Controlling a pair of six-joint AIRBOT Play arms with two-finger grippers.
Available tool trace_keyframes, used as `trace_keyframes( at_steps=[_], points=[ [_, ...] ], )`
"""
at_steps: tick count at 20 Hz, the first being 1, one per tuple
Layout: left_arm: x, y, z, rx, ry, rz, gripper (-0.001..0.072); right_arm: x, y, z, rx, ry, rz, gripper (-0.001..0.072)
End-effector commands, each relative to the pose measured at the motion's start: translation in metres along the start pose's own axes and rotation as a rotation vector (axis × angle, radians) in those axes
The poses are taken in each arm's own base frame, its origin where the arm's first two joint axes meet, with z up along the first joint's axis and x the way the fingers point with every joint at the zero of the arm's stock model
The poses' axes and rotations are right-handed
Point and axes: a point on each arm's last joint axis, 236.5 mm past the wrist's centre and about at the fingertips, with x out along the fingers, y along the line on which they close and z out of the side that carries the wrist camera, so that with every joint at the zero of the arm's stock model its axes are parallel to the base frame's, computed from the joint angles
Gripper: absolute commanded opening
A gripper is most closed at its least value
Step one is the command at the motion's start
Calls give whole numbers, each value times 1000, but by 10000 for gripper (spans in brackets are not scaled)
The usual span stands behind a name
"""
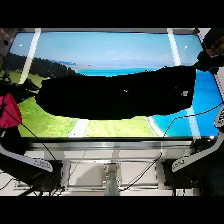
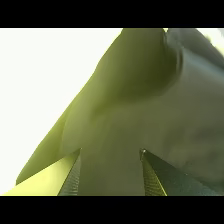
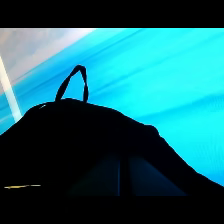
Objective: Fold the clothes and pants, and hang the long-sleeved shirts on hangers.
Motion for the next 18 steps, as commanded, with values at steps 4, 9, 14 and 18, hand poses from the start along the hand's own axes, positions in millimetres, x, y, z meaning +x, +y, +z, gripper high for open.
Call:
trace_keyframes(
  at_steps=[4, 9, 14, 18],
  points=[
    [50, -34, 24, 29, -114, -68, 430, 0, 0, 0, 0, 1, 0, 13],
    [48, -31, 26, 23, -124, -66, 428, 0, 0, 0, 0, 0, 0, 14],
    [23, -22, 42, 8, -182, -61, 428, 0, 0, 1, -1, -3, 0, 14],
    [18, -15, 42, -7, -176, -62, 428, 0, 0, 2, 0, -9, 0, 13]
  ],
)
